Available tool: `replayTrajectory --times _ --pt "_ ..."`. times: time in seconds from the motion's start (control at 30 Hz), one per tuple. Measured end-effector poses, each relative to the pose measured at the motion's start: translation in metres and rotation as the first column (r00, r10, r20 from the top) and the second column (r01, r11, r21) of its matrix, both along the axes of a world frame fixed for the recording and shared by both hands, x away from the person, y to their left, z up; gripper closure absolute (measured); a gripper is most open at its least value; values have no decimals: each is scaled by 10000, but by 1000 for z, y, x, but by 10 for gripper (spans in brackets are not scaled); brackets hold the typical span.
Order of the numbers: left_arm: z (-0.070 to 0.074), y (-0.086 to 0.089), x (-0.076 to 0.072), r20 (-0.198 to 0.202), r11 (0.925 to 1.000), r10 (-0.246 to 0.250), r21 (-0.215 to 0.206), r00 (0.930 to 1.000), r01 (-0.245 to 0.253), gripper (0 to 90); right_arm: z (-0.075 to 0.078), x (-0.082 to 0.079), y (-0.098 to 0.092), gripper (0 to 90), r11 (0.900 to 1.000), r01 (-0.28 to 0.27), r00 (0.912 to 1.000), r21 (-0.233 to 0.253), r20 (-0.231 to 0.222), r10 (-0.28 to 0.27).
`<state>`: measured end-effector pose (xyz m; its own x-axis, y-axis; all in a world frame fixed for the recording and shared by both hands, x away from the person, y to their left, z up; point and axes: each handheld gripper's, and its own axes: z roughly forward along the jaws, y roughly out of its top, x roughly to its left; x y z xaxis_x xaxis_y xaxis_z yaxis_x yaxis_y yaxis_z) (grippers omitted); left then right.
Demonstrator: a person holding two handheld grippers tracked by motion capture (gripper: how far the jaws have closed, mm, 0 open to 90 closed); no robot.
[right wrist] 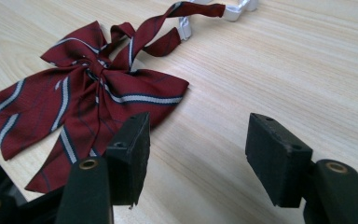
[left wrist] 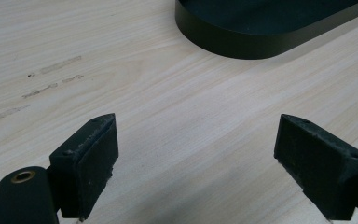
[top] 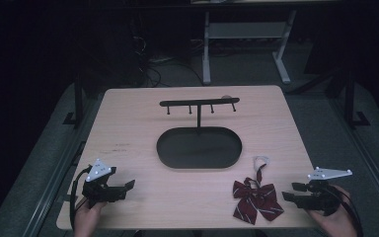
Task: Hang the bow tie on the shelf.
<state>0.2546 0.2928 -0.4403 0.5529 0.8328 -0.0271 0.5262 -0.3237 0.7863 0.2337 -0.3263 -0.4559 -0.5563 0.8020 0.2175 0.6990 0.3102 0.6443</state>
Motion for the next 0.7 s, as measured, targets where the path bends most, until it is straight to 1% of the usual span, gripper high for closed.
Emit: replayTrajectory --times 0.1,0.17,0.27,0.33,0.37,0.4,0.43,0.5,0.53,0.57,0.6,0.63,0.67,0.7 --pt "0 0 0 -18 10000 13 -4 10000 -13 135 1 0 1 393 10000 21 10000 26 -31 -21" --pt "0 0 0 -3 10000 -15 16 10000 15 135 1 -1 2 391 10000 -32 10000 -16 33 32" --pt "1 0 -2 101 10000 -92 27 9999 92 135 1 0 3 392 10000 -30 10000 18 2 30" --pt "0 0 -2 80 10000 -25 -96 10000 26 135 3 1 4 392 10000 52 10000 78 -46 -52" --pt "0 0 -2 42 10000 -33 -93 10000 33 135 3 1 4 393 9999 30 10000 107 -62 -30" --pt "1 0 -1 23 10000 -90 4 10000 90 135 3 2 5 392 9999 58 9999 120 -121 -56" --pt "1 0 -2 59 9999 -108 11 9999 108 135 4 3 5 392 9999 104 9998 101 -148 -103" --pt "2 -1 -2 148 9997 -209 90 9997 208 135 6 6 7 387 9999 112 9997 20 -196 -112" --pt "1 -1 -3 178 9994 -326 152 9993 323 135 11 9 8 385 9999 161 9997 -33 -207 -161" --pt "1 -1 -2 135 9994 -293 186 9995 291 135 13 10 9 385 9999 125 9999 -54 -90 -125" --pt "0 0 -2 122 9996 -239 161 9996 237 135 16 11 10 385 9999 161 9998 -27 -125 -161" --pt "0 0 -2 122 9996 -239 161 9996 237 135 16 11 10 385 9999 161 9998 -27 -125 -161" --pt "1 0 -2 110 9998 -217 26 9997 216 135 21 14 13 385 9998 187 9998 -115 -85 -188" --pt "1 0 -2 110 9998 -217 26 9997 216 135 23 16 14 386 9997 179 9998 -177 -112 -181"
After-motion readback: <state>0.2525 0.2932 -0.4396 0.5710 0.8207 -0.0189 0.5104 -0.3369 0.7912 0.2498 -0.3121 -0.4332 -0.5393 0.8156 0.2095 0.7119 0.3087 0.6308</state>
